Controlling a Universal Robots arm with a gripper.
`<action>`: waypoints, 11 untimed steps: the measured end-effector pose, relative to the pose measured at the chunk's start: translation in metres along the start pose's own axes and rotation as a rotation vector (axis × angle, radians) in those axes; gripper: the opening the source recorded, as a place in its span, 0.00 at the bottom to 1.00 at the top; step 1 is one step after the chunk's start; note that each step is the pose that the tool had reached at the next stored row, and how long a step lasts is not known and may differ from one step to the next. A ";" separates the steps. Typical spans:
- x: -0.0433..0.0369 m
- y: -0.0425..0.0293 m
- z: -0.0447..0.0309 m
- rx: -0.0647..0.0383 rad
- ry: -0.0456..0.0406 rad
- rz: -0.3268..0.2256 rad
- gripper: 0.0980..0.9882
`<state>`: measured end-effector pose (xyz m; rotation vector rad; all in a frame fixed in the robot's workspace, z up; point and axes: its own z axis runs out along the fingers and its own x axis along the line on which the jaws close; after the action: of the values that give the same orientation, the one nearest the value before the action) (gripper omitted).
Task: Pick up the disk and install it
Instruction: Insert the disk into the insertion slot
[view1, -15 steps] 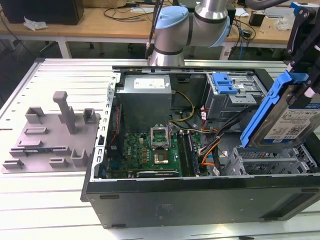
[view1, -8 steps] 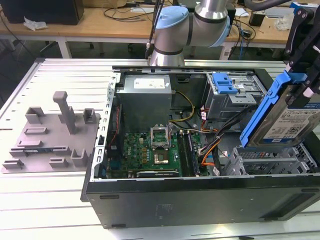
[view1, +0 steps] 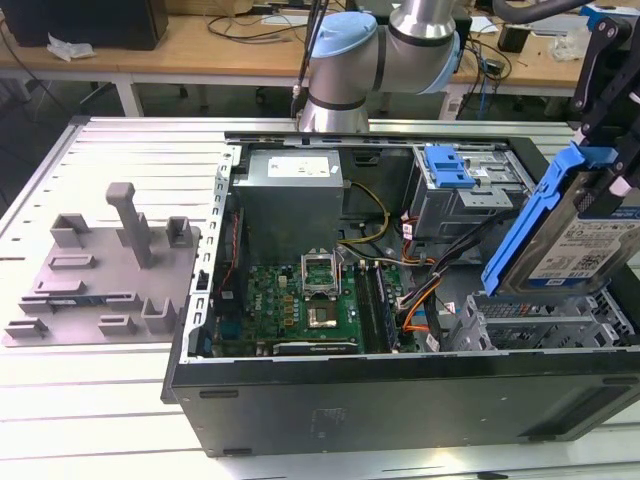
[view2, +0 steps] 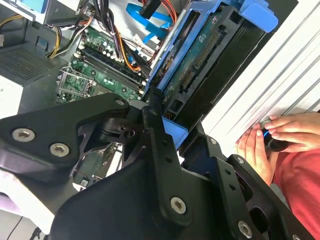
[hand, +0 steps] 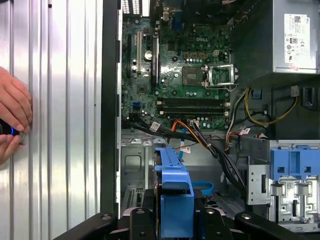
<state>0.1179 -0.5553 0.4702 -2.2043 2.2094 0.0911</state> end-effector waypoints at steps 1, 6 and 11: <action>0.0002 -0.0001 0.0005 0.000 -0.0001 0.000 0.30; 0.0011 -0.0001 0.0016 0.000 -0.0002 0.000 0.30; 0.0016 -0.0002 0.0044 0.001 -0.0002 0.000 0.30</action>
<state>0.1181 -0.5566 0.4657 -2.2042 2.2087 0.0907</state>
